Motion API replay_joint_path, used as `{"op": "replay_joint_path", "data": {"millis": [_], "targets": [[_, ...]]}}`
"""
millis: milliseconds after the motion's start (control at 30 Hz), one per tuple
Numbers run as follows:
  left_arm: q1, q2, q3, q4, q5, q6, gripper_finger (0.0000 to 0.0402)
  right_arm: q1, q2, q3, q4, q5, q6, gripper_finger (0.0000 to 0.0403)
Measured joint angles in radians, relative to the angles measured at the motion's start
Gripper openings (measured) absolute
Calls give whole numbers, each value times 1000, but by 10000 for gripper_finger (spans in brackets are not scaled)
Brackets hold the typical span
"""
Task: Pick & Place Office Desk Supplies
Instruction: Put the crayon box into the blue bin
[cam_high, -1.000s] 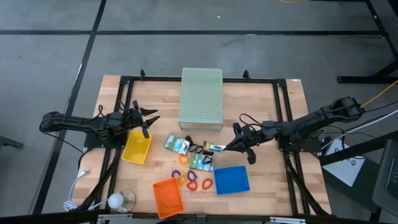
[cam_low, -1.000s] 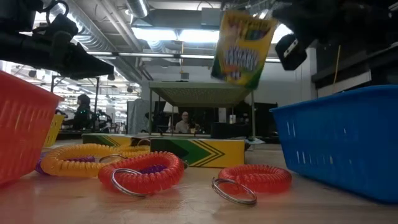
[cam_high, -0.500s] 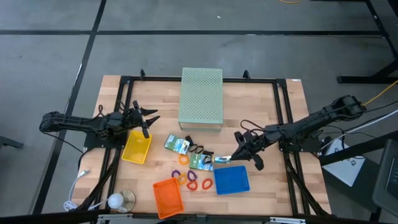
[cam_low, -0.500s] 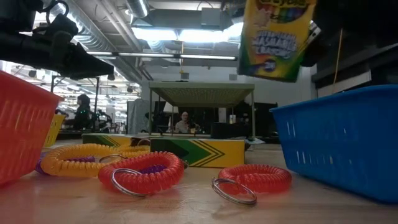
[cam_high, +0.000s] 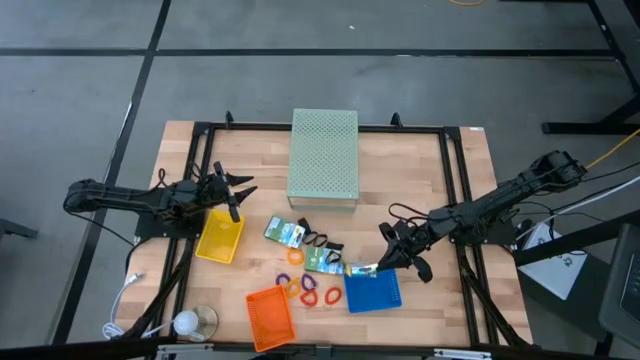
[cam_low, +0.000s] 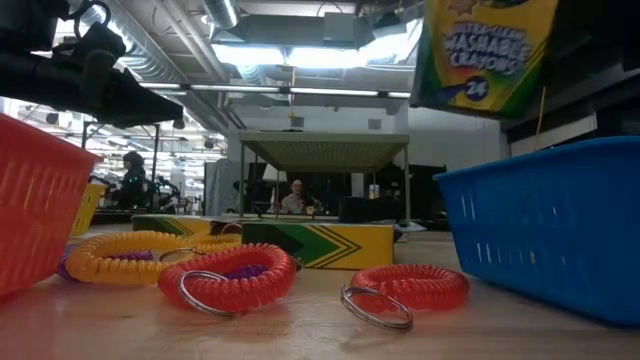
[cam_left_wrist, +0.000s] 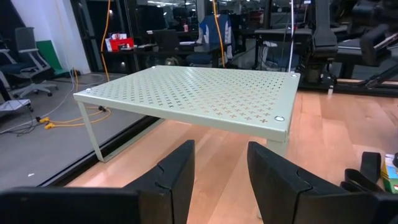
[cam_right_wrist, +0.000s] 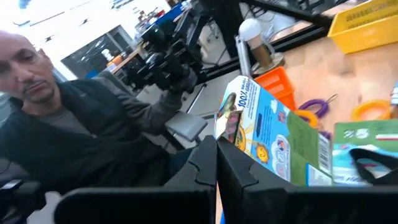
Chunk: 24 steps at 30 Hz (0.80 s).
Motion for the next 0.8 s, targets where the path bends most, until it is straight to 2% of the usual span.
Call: {"op": "replay_joint_path", "data": {"millis": [133,300,600,800], "targets": [[0,0,0,0,0,0,143,13,0,0,-15,-38,8,0],[0,0,0,0,-1,0,143,36,0,0,-16,-23,38,0],[0,0,0,1,-4,0,143,106,0,0,-16,160,121,0],[0,0,0,29,-6,37,143,184,0,0,-17,349,192,0]]}}
